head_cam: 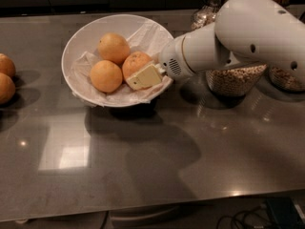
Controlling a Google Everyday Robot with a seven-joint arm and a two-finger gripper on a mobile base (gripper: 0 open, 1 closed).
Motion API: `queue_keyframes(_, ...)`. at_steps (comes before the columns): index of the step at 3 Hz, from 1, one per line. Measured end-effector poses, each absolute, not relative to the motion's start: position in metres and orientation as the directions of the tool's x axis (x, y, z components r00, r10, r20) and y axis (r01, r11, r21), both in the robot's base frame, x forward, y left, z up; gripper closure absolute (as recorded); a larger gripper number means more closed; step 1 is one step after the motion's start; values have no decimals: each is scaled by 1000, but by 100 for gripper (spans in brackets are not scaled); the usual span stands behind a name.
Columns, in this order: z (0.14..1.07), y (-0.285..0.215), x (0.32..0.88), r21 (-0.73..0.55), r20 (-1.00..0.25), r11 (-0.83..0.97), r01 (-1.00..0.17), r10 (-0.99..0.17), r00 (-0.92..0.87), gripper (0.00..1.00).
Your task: Pick orange from white bowl
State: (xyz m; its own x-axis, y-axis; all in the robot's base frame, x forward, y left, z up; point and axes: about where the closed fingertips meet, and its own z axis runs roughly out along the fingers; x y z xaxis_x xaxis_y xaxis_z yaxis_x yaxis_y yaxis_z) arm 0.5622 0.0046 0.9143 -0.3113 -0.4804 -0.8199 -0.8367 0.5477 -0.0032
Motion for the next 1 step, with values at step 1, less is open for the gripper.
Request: queue_keyframes(1,914,5,562,-3,-820,548,-837,-480,-311,100)
